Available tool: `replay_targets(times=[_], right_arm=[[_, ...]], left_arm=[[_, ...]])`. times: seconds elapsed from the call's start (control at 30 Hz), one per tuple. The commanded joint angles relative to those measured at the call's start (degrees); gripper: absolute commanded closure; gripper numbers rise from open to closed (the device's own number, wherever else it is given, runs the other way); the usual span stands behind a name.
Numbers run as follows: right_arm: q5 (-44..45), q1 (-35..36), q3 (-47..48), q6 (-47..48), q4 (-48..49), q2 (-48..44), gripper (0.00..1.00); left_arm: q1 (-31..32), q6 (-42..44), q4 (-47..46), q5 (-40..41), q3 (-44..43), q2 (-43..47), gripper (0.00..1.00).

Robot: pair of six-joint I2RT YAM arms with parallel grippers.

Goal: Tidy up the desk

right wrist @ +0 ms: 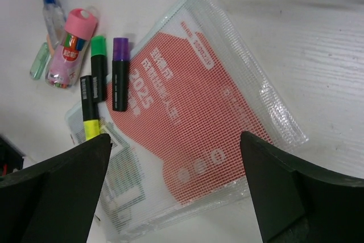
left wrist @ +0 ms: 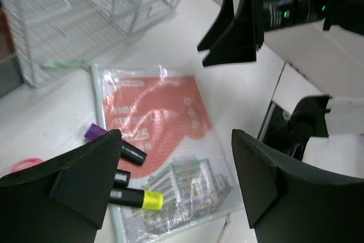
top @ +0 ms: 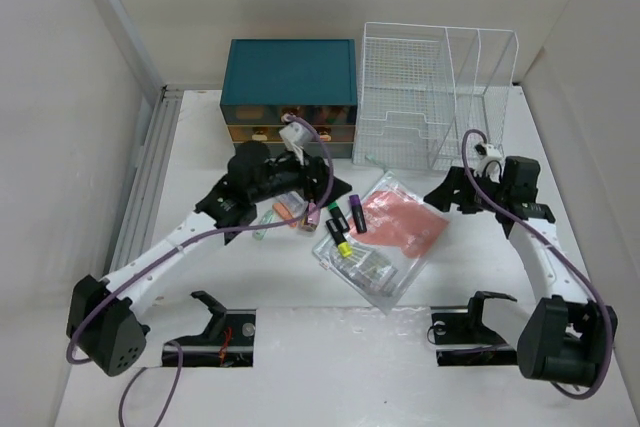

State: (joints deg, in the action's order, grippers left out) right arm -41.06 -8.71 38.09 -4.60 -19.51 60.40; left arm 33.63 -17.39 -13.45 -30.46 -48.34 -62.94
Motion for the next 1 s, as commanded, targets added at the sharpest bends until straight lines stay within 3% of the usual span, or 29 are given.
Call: replay_targets(times=[0.0, 0.37, 0.63, 0.97], right_arm=[[4.9, 0.4, -0.6, -3.5, 3.1, -4.1, 0.0], [14.3, 1.8, 0.8, -4.5, -0.8, -0.3, 0.0], [17.4, -0.2, 0.8, -7.4, -0.9, 6.7, 0.0], [17.9, -0.8, 0.8, -8.1, -0.9, 13.2, 0.0]], left_arm=[[7.3, 4.2, 4.4, 8.5, -2.3, -2.4, 0.25], [15.6, -1.2, -1.8, 14.2, -0.4, -13.1, 0.28], [16.1, -1.2, -8.4, 17.4, 0.7, -18.7, 0.32], [17.4, 3.4, -10.6, 20.0, -4.9, -28.5, 0.39]])
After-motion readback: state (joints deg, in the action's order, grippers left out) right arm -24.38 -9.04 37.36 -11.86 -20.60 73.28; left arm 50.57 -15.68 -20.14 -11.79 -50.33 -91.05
